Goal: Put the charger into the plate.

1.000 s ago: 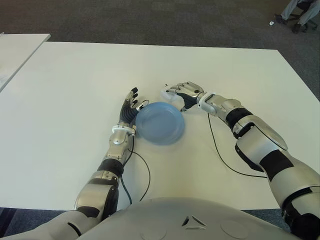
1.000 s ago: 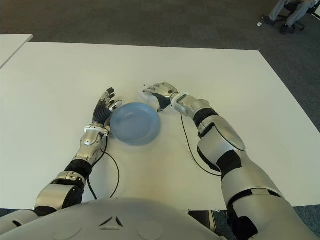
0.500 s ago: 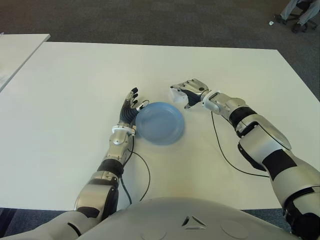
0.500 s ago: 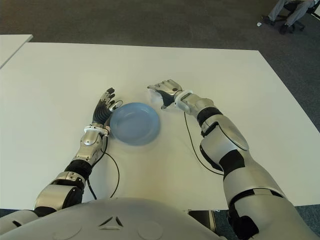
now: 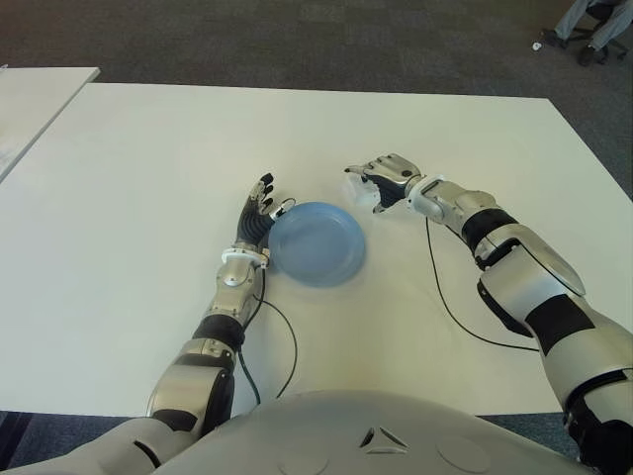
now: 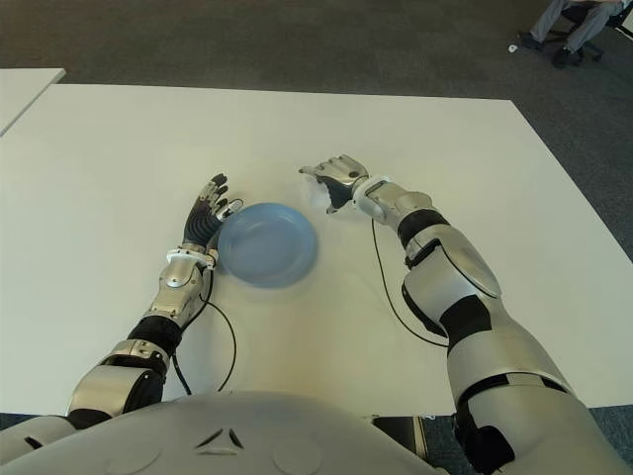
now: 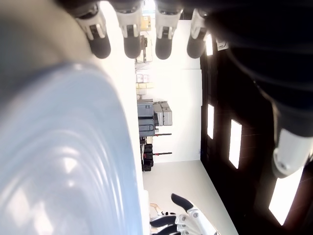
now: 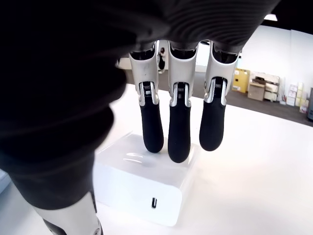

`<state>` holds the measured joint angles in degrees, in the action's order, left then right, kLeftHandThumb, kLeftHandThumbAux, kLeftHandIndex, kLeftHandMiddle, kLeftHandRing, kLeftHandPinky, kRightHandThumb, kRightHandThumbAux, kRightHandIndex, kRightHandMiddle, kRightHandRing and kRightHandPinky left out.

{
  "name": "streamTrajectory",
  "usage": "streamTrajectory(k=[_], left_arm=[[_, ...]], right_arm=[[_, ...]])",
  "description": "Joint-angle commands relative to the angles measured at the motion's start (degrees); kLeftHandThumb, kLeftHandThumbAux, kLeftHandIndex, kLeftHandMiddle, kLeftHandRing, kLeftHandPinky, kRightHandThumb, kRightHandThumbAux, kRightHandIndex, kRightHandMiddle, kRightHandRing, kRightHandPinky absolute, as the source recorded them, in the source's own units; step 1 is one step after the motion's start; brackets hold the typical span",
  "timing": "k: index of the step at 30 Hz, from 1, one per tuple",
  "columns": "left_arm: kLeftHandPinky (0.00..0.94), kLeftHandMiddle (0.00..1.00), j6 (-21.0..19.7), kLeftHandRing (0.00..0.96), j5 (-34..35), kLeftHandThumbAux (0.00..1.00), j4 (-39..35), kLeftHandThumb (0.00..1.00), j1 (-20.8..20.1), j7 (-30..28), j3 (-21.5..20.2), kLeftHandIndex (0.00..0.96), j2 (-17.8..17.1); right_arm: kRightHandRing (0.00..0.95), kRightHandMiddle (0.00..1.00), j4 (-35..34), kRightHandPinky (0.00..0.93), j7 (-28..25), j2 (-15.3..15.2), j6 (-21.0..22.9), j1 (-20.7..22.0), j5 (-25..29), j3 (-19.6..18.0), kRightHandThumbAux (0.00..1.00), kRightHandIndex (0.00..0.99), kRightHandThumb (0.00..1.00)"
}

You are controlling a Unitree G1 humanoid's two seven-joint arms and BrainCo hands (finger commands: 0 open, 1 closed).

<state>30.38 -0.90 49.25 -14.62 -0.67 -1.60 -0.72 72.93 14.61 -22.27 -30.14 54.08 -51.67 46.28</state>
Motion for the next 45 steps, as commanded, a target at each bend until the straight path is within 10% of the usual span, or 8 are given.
streamTrajectory(k=[1,6,13,45], left_arm=[[0.000,0.026,-2.8,0.005,0.2,0.539,1.7,0.000,2.6,-1.1,0.0,0.007,0.0],[0.000,0.028,-2.8,0.007,0.2,0.536,1.8,0.000,2.6,-1.2,0.0,0.008,-0.1],[0.000,0.031,-2.9,0.010,0.1,0.535,1.9,0.000,2.5,-1.0,-0.1,0.008,-0.4],[0.000,0.024,-4.1,0.006,0.2,0.536,2.0,0.000,2.3,-1.1,-0.3,0.004,-1.0]], right_arm=[[0.476,0.418,1.0,0.496,-3.9,-1.0,-1.3,-3.9,-0.5,0.7,0.883,0.012,0.621],[0.504,0.444,0.1,0.508,-4.6,-2.8,-2.5,-4.7,0.6,-0.5,0.888,0.020,0.612],[0.531,0.476,-1.7,0.526,-6.1,-5.3,-4.3,-6.2,1.9,-1.9,0.662,0.036,0.927],[0.510,0.411,-23.5,0.576,-19.7,-16.7,-9.8,-20.0,12.7,-13.4,0.649,0.043,1.000]])
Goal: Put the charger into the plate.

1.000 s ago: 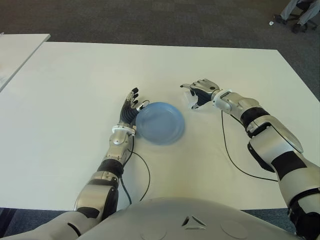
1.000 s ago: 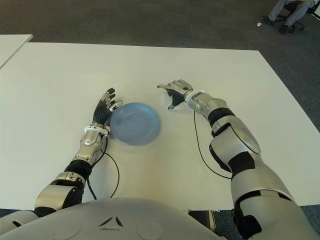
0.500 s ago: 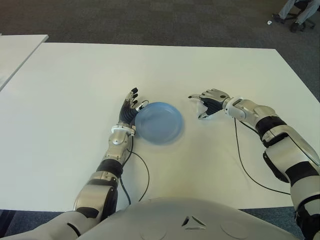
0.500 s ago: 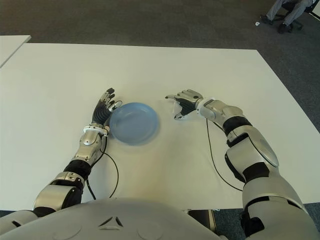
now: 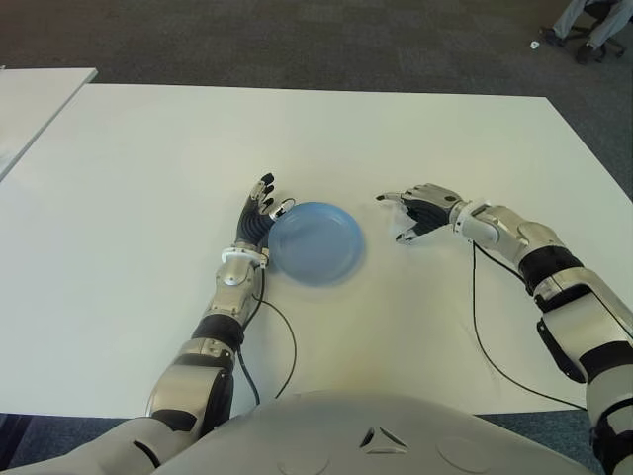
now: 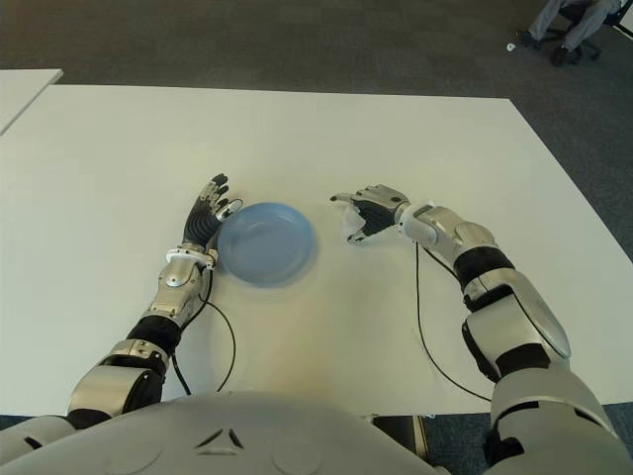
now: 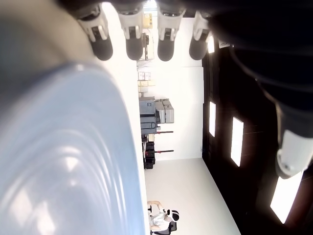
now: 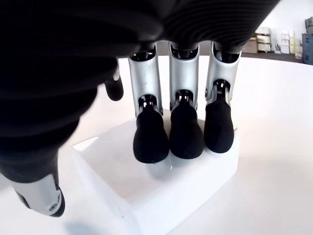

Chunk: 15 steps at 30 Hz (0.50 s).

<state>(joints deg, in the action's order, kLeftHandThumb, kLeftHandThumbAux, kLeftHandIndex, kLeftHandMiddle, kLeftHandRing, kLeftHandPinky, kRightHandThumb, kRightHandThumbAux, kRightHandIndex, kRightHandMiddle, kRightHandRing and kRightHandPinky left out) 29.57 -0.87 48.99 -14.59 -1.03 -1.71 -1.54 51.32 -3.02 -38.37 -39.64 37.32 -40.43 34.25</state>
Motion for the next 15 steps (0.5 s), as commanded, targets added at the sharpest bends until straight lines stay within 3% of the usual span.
streamTrajectory(k=[1,15], left_arm=[[0.000,0.023,-3.3,0.006,0.1,0.536,2.2,0.000,2.3,-0.7,-0.1,0.004,-0.2],[0.000,0.021,-3.5,0.004,0.3,0.544,2.6,0.000,2.2,-1.2,-0.3,0.000,-0.5]], right_arm=[[0.510,0.411,-2.4,0.574,-2.3,-0.6,-0.2,-3.7,1.9,-1.9,0.649,0.044,1.000],[0.509,0.434,-6.7,0.538,-3.0,-0.7,-1.3,-7.6,6.3,-7.7,0.644,0.022,1.000]])
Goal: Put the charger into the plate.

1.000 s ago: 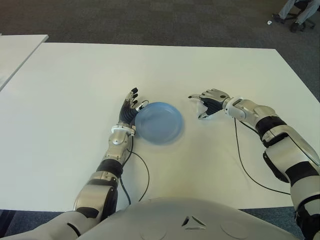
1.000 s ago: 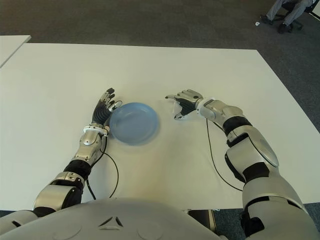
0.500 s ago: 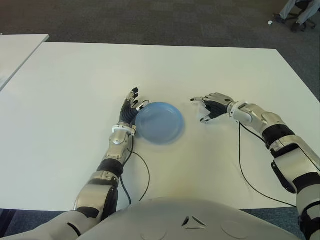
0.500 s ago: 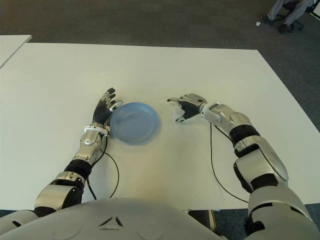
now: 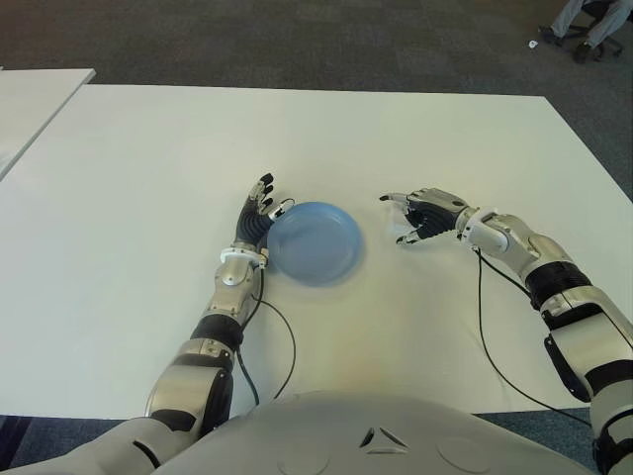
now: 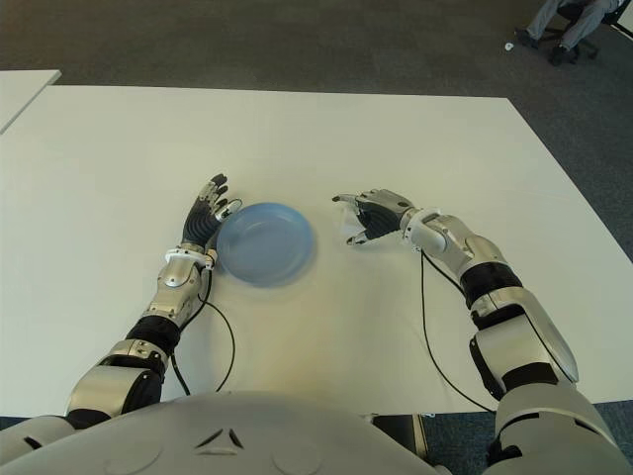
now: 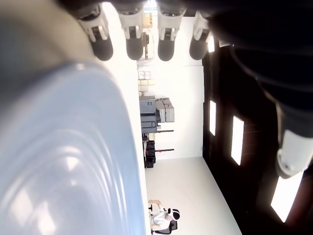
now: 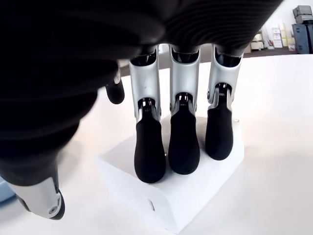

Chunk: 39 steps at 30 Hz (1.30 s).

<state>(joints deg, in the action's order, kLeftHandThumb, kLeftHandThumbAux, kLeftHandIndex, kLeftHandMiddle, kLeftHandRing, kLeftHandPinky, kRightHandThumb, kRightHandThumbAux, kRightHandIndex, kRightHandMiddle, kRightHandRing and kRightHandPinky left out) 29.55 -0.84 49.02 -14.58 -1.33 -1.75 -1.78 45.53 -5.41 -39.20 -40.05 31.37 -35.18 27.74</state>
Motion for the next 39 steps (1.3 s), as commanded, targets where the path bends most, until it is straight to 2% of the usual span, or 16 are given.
streamTrajectory(k=[1,3,5,8,14,22,30,32,35,39], left_arm=[[0.000,0.021,-3.4,0.004,0.3,0.545,2.7,0.000,2.2,-1.0,-0.2,0.000,-0.3],[0.000,0.021,-3.3,0.003,0.3,0.545,2.9,0.000,2.1,-1.2,-0.3,0.000,-0.3],[0.000,0.019,-3.1,0.001,0.4,0.545,3.2,0.000,2.0,-1.5,-0.3,0.000,-0.4],[0.000,0.018,-2.9,0.000,0.4,0.544,3.4,0.000,1.9,-1.7,-0.3,0.000,-0.4],[0.000,0.017,-2.6,0.000,0.3,0.542,3.9,0.000,1.7,-1.9,-0.3,0.000,-0.6],[0.000,0.018,-2.2,0.004,0.2,0.537,4.6,0.000,1.5,-1.7,-0.2,0.000,-0.8],[0.000,0.017,-1.9,0.006,-0.1,0.531,5.3,0.000,1.2,-1.6,-0.1,0.000,-1.0],[0.000,0.016,-1.9,0.005,0.0,0.532,5.4,0.000,1.2,-1.7,-0.1,0.000,-1.0],[0.000,0.017,-2.0,0.005,0.0,0.533,5.9,0.000,0.8,-1.7,-0.2,0.000,-1.1],[0.000,0.019,-1.9,0.005,0.0,0.533,6.5,0.000,0.6,-1.7,-0.2,0.000,-1.1]], right_arm=[[0.498,0.447,-1.1,0.531,-0.5,0.1,-1.1,-1.7,1.2,-1.5,0.642,0.019,1.000],[0.487,0.456,-1.1,0.522,-0.2,0.2,-1.3,-1.9,1.4,-2.1,0.641,0.015,1.000],[0.478,0.294,-1.0,0.496,0.1,0.4,-1.5,-2.0,1.6,-2.6,0.650,0.006,1.000],[0.473,0.200,-0.8,0.478,0.5,0.5,-1.7,-2.2,1.7,-3.3,0.654,0.001,1.000],[0.469,0.117,-1.1,0.414,0.9,0.5,-2.3,-2.3,2.4,-4.7,0.655,0.000,1.000],[0.469,0.088,-2.6,0.432,-0.2,0.4,-2.5,-2.9,3.6,-6.3,0.654,0.000,1.000],[0.468,0.100,-3.7,0.426,-1.2,0.3,-2.5,-3.4,4.4,-7.3,0.653,0.000,1.000],[0.467,0.105,-4.0,0.405,-1.3,0.2,-2.5,-3.6,4.5,-7.6,0.653,0.000,1.000],[0.462,0.109,-4.3,0.311,-1.3,0.4,-2.3,-3.8,4.6,-7.8,0.655,0.000,1.000],[0.459,0.108,-4.5,0.266,-1.3,0.6,-2.4,-4.0,4.5,-8.1,0.657,0.000,1.000]])
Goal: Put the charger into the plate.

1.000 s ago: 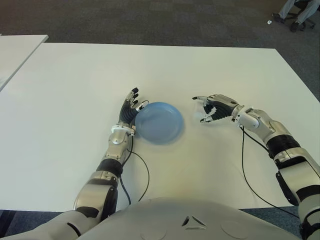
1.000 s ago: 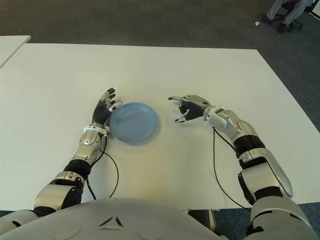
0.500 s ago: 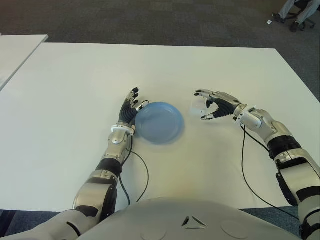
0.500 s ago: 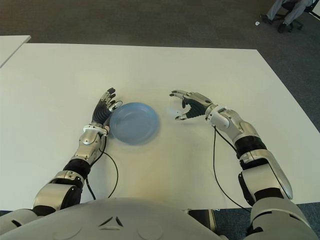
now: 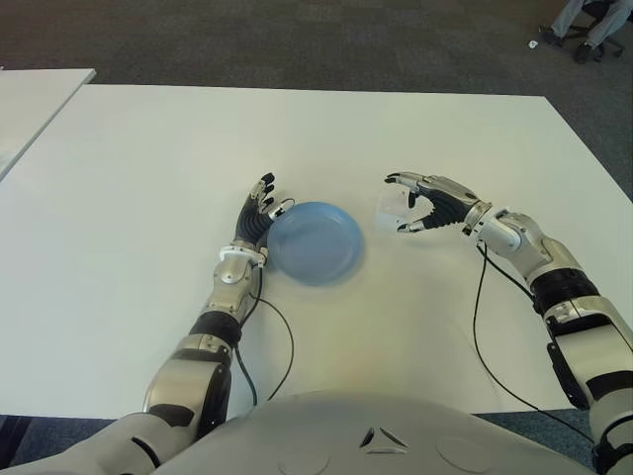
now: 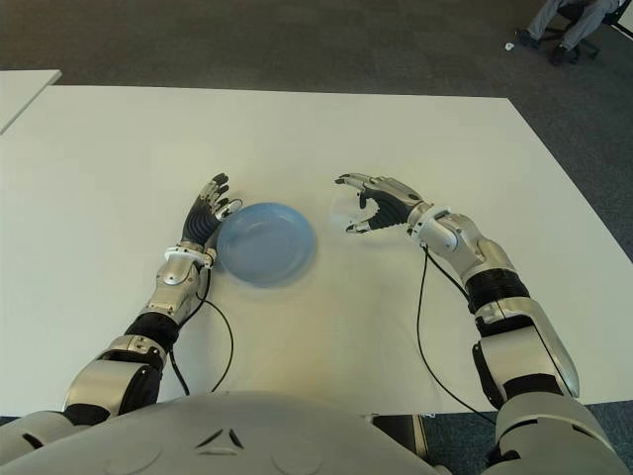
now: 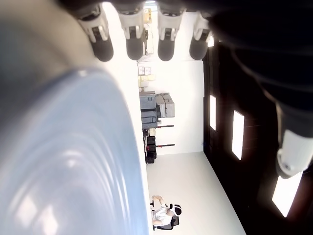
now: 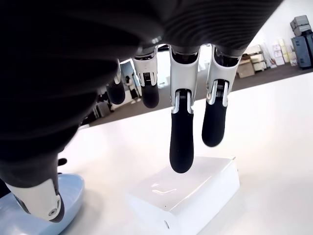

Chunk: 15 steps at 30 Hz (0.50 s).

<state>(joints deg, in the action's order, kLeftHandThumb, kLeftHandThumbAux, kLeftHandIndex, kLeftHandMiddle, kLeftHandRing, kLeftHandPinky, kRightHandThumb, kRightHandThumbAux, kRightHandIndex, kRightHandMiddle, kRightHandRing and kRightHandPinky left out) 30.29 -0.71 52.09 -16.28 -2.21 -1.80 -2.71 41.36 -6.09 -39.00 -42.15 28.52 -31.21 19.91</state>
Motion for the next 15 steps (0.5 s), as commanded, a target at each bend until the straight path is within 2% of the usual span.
streamTrajectory(k=[1,7,15], left_arm=[[0.000,0.020,-2.5,0.005,-0.1,0.533,3.5,0.000,2.2,-0.8,-0.1,0.000,-0.2],[0.003,0.020,-2.3,0.007,-0.1,0.533,4.1,0.000,2.0,-0.8,-0.1,0.000,-0.3],[0.009,0.022,-1.6,0.013,-0.3,0.534,5.0,0.000,1.7,-0.9,-0.1,0.000,-0.4]], right_arm=[[0.458,0.107,-0.4,0.263,-0.6,0.4,-0.3,-1.3,0.5,-0.4,0.657,0.000,1.000],[0.457,0.107,-0.7,0.235,-0.7,0.5,-1.1,-1.6,0.5,-0.5,0.659,0.001,1.000],[0.469,0.119,-0.5,0.392,-1.5,0.7,-2.1,-1.5,0.4,-0.4,0.657,0.005,1.000]])
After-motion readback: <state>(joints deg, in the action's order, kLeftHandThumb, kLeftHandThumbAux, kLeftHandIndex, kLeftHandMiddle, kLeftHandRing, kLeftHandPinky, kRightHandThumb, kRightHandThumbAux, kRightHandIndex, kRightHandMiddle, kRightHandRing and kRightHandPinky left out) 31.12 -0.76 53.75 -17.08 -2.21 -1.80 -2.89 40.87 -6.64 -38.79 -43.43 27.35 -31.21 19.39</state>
